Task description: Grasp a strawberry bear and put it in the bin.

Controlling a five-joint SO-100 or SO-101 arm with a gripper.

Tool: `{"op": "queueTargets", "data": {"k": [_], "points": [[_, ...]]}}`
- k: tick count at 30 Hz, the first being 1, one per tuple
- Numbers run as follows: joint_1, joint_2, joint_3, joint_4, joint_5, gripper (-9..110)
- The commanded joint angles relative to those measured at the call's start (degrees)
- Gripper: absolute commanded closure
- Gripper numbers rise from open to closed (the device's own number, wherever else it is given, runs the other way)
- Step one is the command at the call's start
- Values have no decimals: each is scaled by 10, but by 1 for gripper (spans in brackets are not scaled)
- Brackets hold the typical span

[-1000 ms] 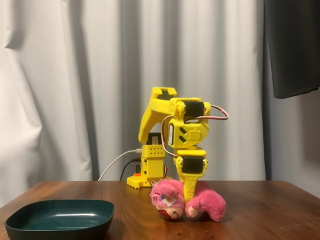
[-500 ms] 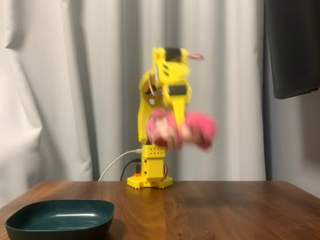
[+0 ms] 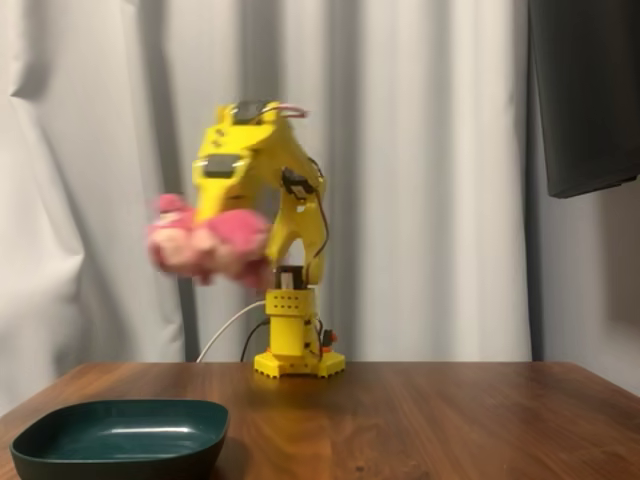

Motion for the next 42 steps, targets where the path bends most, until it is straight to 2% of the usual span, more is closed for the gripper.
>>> {"op": "queueTargets", "data": {"k": [1, 5, 10, 17, 22, 38, 42], "points": [[-12, -13, -15, -25, -20, 102], [-4, -78, -83, -16, -18, 102], [-9, -232, -257, 26, -11, 102], [-27, -357, -412, 67, -10, 102], [-31, -484, -588, 126, -10, 102], [83, -551, -626, 143, 25, 102], [83, -621, -744, 161, 24, 102]]}}
